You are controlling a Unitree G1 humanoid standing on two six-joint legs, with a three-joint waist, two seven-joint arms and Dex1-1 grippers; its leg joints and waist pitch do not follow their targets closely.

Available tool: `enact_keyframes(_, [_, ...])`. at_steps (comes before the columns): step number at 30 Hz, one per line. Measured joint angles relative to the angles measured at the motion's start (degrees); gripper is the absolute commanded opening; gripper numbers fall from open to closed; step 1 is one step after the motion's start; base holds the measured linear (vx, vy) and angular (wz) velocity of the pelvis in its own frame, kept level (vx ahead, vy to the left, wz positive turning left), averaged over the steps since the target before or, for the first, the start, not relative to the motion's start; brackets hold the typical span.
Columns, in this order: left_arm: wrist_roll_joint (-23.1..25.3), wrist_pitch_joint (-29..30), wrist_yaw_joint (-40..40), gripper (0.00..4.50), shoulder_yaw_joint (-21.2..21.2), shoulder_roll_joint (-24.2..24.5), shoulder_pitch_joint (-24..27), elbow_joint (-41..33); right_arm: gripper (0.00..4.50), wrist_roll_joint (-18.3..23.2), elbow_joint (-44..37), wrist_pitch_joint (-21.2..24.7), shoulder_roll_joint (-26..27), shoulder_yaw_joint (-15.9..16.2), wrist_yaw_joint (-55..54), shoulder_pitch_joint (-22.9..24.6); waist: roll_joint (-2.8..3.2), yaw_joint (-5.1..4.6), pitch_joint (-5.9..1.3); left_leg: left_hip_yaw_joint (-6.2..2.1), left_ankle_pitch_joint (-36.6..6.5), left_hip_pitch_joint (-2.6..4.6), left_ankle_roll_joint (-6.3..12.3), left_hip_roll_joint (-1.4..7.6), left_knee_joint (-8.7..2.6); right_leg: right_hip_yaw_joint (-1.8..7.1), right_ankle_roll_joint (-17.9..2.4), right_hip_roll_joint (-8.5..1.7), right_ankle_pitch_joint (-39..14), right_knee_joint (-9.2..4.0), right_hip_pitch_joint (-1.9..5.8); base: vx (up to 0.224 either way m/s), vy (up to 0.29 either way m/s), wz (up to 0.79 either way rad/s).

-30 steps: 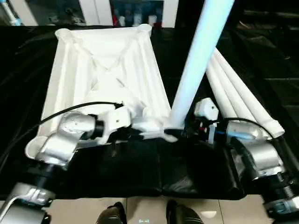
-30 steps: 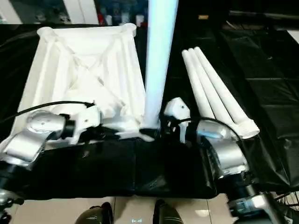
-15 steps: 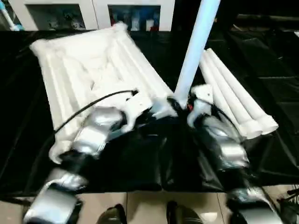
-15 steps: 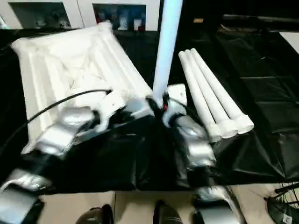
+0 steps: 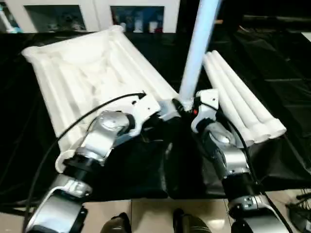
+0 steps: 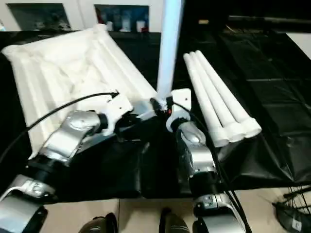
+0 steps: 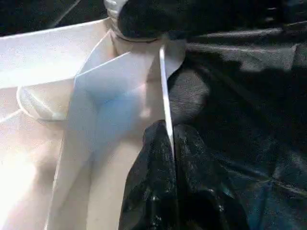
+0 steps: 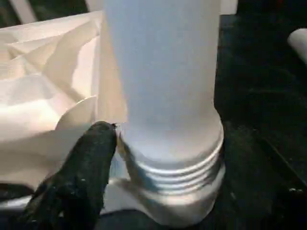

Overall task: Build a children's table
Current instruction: Rotate leg to tighten

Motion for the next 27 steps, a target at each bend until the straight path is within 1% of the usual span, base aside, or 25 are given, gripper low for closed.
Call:
enact_keyframes(1, [-0.1,-0.3,-0.3,0.00,0.1,0.5,0.3,-0.2,3.82,0.2,-0.8,0.6,-0.9,0.5,1.2,0.3,-0.01,-0.13,0.01,0.00,0.0,0.01,0.00,0.01,-0.04,0.00,0.0,0.03,0.0,0.02,-0.01,0.000,0.000,0.00])
enact_keyframes(3, [-0.2,-1.1,-1.4,0.00,0.3,1.5,0.9,-1.0,4.07,0.6,-2.5,1.5,-3.2,2.0,4.4,1.2,-0.02,-0.28,0.04,0.00,0.0,0.04,0.00,0.01,-0.13,0.00,0.0,0.04,0.0,0.14,-0.06,0.000,0.000,0.00])
enact_keyframes(4, [-0.3,-1.2,-1.7,0.00,0.3,1.8,1.2,-1.4,4.07,0.7,-3.0,1.9,-4.3,2.4,5.6,1.4,-0.03,-0.37,0.05,0.01,0.0,0.04,0.00,0.02,-0.16,0.00,0.0,0.04,0.0,0.22,-0.10,0.000,0.000,0.00])
enact_keyframes(6, [-1.1,-2.3,-3.7,0.00,0.6,3.5,2.2,-2.5,4.31,1.3,-5.7,3.4,-8.8,4.0,11.2,2.0,0.00,-0.41,0.15,0.01,0.0,0.05,-0.01,0.02,-0.26,-0.01,0.0,0.05,0.0,0.33,-0.13,0.000,0.000,0.00])
enact_keyframes(9, [-2.1,-4.8,-7.2,0.00,0.9,5.7,3.4,-3.6,4.31,1.8,-9.7,4.6,-14.3,5.7,19.0,2.4,0.01,-0.35,0.16,0.01,0.0,0.05,-0.01,0.05,-0.41,-0.04,-0.1,0.09,0.2,0.38,-0.14,0.000,0.000,0.00])
enact_keyframes(12, [-4.2,-7.2,-12.1,0.00,1.0,8.4,5.1,-5.2,4.31,3.1,-12.2,5.4,-18.3,5.9,26.0,3.3,0.03,0.00,0.14,0.05,0.0,0.07,0.01,0.08,-0.41,-0.03,0.0,0.09,0.6,0.50,-0.12,0.037,-0.008,0.03])
enact_keyframes(14, [-5.4,-7.7,-14.9,0.00,1.0,9.9,5.7,-6.1,4.31,3.7,-12.5,5.9,-19.9,6.2,29.6,3.6,0.04,0.28,0.14,0.04,0.0,0.03,0.05,0.18,-0.42,-0.07,-0.1,0.18,0.5,0.52,-0.15,0.063,-0.007,0.00])
enact_keyframes(16, [-6.8,-7.9,-18.1,0.00,0.9,11.4,6.6,-7.5,4.31,4.0,-13.4,6.2,-21.7,7.5,33.8,3.9,0.04,0.78,0.15,0.11,0.1,-0.01,0.25,0.19,-0.50,-0.07,-0.2,0.18,0.3,0.52,-0.21,0.060,-0.001,0.00])
enact_keyframes(18, [-8.3,-7.9,-21.4,0.00,0.8,12.5,7.5,-8.7,4.31,4.5,-14.0,6.8,-23.2,8.9,37.1,3.9,0.02,0.95,0.16,0.16,-0.1,-0.04,0.36,0.19,-0.48,-0.08,-0.4,0.18,0.1,0.55,-0.22,0.000,0.000,0.00])
enact_keyframes(21, [-9.2,-7.8,-24.3,0.00,0.6,13.4,7.8,-9.3,4.31,5.0,-14.2,7.0,-24.4,10.6,40.3,3.9,-0.05,1.29,0.21,0.17,-0.2,-0.12,0.51,0.19,-0.36,-0.09,-0.5,0.16,0.1,0.56,-0.22,0.000,0.000,0.00])
enact_keyframes(25, [-9.2,-7.8,-24.6,0.00,0.6,13.8,7.8,-9.3,4.31,4.8,-14.2,7.0,-24.4,11.9,42.1,3.9,-0.16,1.21,0.29,0.18,-0.3,-0.15,0.50,0.18,-0.02,-0.06,-0.5,0.09,0.1,0.81,-0.22,0.000,0.000,0.00])
enact_keyframes(27, [-9.2,-7.8,-24.9,0.00,0.6,13.8,7.8,-9.3,4.05,4.8,-14.0,7.0,-24.3,11.9,42.4,3.8,-0.29,1.16,0.39,0.17,-0.3,-0.13,0.46,0.18,0.13,-0.03,-0.5,0.07,0.1,0.96,-0.22,0.000,0.000,0.00])
